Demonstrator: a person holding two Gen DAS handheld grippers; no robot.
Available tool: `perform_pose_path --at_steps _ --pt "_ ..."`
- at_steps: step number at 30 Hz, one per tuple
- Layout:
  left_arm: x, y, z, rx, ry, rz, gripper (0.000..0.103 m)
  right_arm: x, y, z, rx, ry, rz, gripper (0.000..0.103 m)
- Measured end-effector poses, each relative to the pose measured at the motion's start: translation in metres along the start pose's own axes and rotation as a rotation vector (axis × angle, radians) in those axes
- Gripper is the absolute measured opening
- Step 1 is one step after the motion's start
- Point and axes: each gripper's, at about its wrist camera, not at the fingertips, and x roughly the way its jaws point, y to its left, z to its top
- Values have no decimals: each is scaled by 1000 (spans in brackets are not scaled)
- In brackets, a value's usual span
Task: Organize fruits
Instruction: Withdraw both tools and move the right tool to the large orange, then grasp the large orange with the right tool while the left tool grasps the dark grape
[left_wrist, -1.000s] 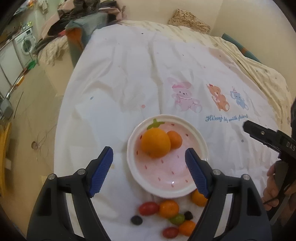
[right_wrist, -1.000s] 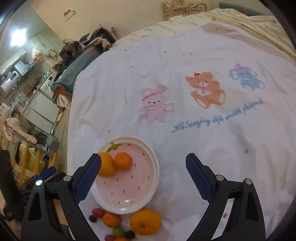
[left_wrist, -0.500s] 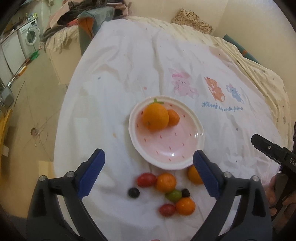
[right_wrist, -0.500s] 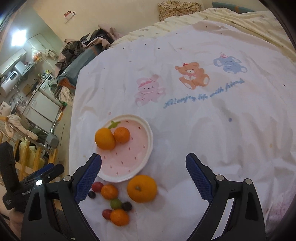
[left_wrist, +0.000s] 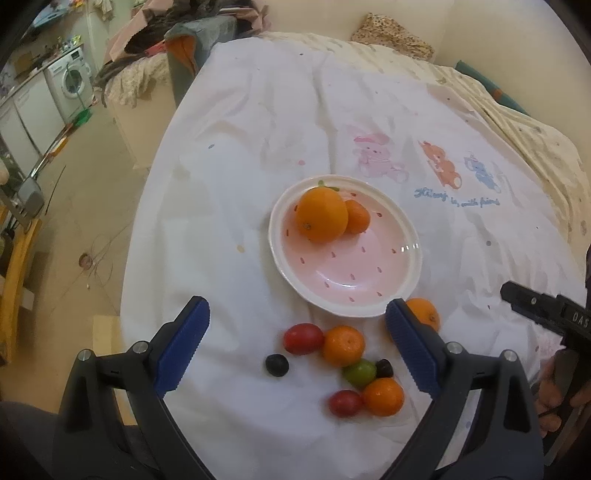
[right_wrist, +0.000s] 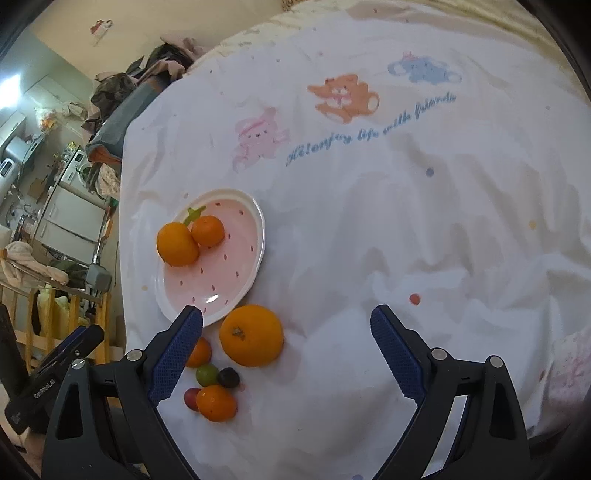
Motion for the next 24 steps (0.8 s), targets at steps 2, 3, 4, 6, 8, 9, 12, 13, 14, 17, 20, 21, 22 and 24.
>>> perform_pose_path --at_steps 2,3,4,6,8,9,12,13,14,17,20,21,22,24 --pt "2 3 0 -19 8 -3 95 10 2 -1 5 34 14 95" --pt "4 4 0 -24 14 -4 95 15 4 -2 1 52 19 95" --pt "5 5 0 -30 20 -7 95 22 5 -3 -4 74 20 95" --pt "6 7 0 -34 22 -5 95 38 10 -4 -4 130 35 95" --pt "6 6 1 -32 20 0 95 51 15 -7 -9 161 43 95" --pt "7 6 1 -31 21 2 95 57 18 -8 -20 175 33 95" --pt "9 7 0 -30 31 2 95 78 30 -10 -70 209 11 95" --pt "10 7 0 -29 35 4 95 85 34 -11 -83 222 2 95" --pt "10 7 0 -28 38 6 95 93 38 -12 -92 235 -3 95" --pt "13 8 1 -27 42 10 95 109 47 -14 -130 257 -26 95" --pt "16 8 0 -24 42 24 95 122 58 -18 -212 266 -88 93" --pt "17 8 0 -26 45 25 95 124 62 -19 -248 261 -111 91" --pt "18 8 0 -28 49 26 95 125 65 -21 -277 261 -126 88" --pt "19 8 0 -27 52 28 95 124 67 -24 -314 257 -153 82"
